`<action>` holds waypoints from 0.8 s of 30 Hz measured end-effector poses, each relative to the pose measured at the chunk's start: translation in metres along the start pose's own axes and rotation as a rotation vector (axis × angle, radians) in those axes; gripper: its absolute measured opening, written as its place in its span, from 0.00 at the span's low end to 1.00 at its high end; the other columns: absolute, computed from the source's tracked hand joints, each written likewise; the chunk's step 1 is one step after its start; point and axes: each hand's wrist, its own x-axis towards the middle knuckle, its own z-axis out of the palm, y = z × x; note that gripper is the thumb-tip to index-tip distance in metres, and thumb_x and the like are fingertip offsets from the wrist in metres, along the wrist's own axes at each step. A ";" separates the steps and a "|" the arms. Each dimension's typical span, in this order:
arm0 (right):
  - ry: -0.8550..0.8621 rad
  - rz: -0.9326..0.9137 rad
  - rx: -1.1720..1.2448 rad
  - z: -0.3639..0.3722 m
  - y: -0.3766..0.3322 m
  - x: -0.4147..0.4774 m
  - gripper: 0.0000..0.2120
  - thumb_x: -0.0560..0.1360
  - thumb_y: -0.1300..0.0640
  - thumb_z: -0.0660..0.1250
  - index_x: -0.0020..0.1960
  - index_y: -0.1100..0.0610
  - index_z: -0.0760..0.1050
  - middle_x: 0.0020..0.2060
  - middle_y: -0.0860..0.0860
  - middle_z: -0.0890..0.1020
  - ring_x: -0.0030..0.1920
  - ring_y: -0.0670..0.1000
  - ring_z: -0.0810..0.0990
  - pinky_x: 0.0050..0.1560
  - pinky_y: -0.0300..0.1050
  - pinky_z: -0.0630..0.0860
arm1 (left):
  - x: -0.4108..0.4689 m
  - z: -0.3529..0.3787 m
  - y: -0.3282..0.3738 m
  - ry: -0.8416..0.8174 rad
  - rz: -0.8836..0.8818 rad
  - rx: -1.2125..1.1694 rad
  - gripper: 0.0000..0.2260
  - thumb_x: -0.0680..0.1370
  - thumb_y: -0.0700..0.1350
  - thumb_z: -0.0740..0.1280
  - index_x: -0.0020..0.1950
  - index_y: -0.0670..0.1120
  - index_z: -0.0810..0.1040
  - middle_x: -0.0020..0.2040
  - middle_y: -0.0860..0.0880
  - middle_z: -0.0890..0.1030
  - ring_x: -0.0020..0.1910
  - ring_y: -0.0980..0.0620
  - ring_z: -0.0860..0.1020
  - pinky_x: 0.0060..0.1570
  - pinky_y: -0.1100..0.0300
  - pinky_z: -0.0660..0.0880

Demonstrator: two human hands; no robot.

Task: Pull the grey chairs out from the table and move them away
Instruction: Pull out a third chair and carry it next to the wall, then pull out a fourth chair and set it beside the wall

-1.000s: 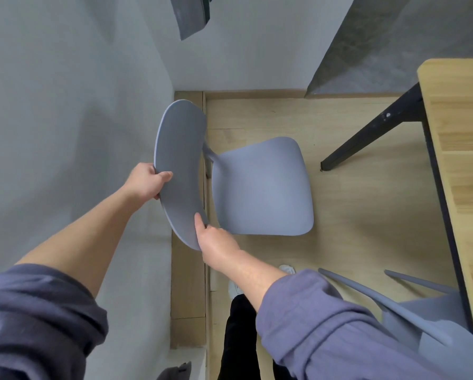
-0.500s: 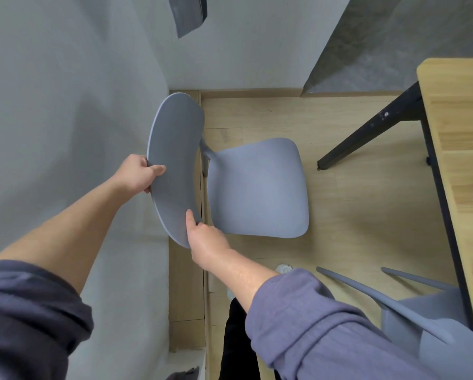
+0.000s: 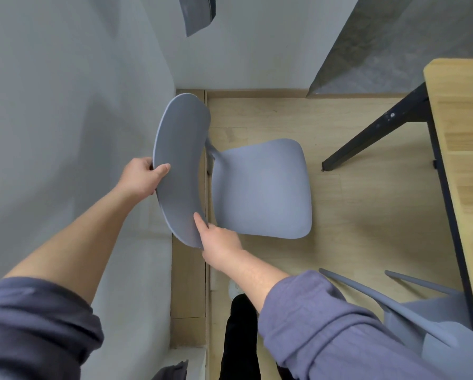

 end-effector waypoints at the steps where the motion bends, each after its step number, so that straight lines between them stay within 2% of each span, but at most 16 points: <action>1: 0.000 0.001 -0.006 0.001 0.006 -0.005 0.43 0.74 0.66 0.63 0.78 0.50 0.40 0.68 0.56 0.71 0.53 0.59 0.79 0.38 0.48 0.70 | -0.004 0.002 -0.001 0.031 0.006 0.002 0.12 0.78 0.47 0.64 0.54 0.39 0.79 0.46 0.42 0.80 0.39 0.43 0.77 0.43 0.54 0.75; 4: 0.017 0.026 -0.008 0.006 0.029 -0.024 0.41 0.74 0.66 0.62 0.78 0.49 0.43 0.70 0.55 0.69 0.58 0.59 0.77 0.41 0.47 0.69 | -0.016 0.008 -0.002 0.139 -0.014 -0.002 0.13 0.76 0.46 0.65 0.59 0.44 0.77 0.48 0.46 0.79 0.46 0.43 0.78 0.51 0.50 0.78; 6: 0.032 0.075 0.003 0.008 0.048 -0.042 0.41 0.74 0.67 0.61 0.78 0.49 0.43 0.69 0.54 0.70 0.60 0.58 0.76 0.45 0.48 0.70 | -0.028 0.016 -0.005 0.175 -0.065 -0.063 0.15 0.75 0.44 0.64 0.61 0.44 0.76 0.49 0.47 0.78 0.47 0.43 0.78 0.52 0.49 0.78; 10: 0.047 0.156 0.027 0.018 0.085 -0.088 0.40 0.74 0.66 0.59 0.78 0.49 0.44 0.70 0.54 0.69 0.63 0.58 0.73 0.54 0.50 0.72 | -0.068 0.043 -0.021 0.194 -0.177 -0.279 0.09 0.75 0.41 0.64 0.54 0.43 0.75 0.51 0.43 0.78 0.46 0.42 0.78 0.48 0.48 0.79; 12: 0.066 0.175 0.038 0.026 0.102 -0.118 0.39 0.75 0.65 0.59 0.78 0.48 0.44 0.71 0.53 0.68 0.63 0.58 0.73 0.54 0.50 0.72 | -0.095 0.063 -0.033 0.178 -0.222 -0.353 0.08 0.76 0.40 0.65 0.54 0.42 0.74 0.50 0.42 0.79 0.42 0.44 0.79 0.46 0.50 0.79; 14: 0.094 0.193 0.053 0.035 0.117 -0.144 0.38 0.75 0.64 0.59 0.79 0.48 0.45 0.71 0.53 0.68 0.63 0.58 0.73 0.53 0.50 0.72 | -0.120 0.078 -0.045 0.148 -0.255 -0.393 0.10 0.76 0.40 0.65 0.57 0.40 0.75 0.47 0.43 0.80 0.37 0.49 0.79 0.43 0.52 0.78; 18: 0.133 0.210 0.055 0.059 0.151 -0.213 0.37 0.76 0.63 0.58 0.79 0.48 0.45 0.72 0.52 0.67 0.64 0.57 0.73 0.52 0.50 0.72 | -0.190 0.120 -0.052 0.121 -0.251 -0.439 0.12 0.76 0.39 0.64 0.60 0.43 0.75 0.50 0.45 0.81 0.36 0.51 0.80 0.37 0.58 0.76; 21: 0.201 0.222 0.066 0.077 0.175 -0.262 0.35 0.76 0.63 0.57 0.78 0.47 0.46 0.71 0.51 0.68 0.63 0.58 0.74 0.53 0.51 0.72 | -0.243 0.157 -0.043 0.091 -0.230 -0.458 0.11 0.77 0.39 0.63 0.58 0.43 0.76 0.46 0.45 0.82 0.35 0.52 0.79 0.38 0.58 0.75; 24: 0.245 0.260 0.075 0.098 0.200 -0.314 0.34 0.77 0.63 0.56 0.78 0.47 0.47 0.72 0.51 0.68 0.62 0.60 0.74 0.49 0.50 0.69 | -0.302 0.201 -0.030 -0.003 -0.182 -0.431 0.10 0.77 0.39 0.63 0.57 0.43 0.78 0.41 0.48 0.82 0.33 0.52 0.78 0.36 0.58 0.74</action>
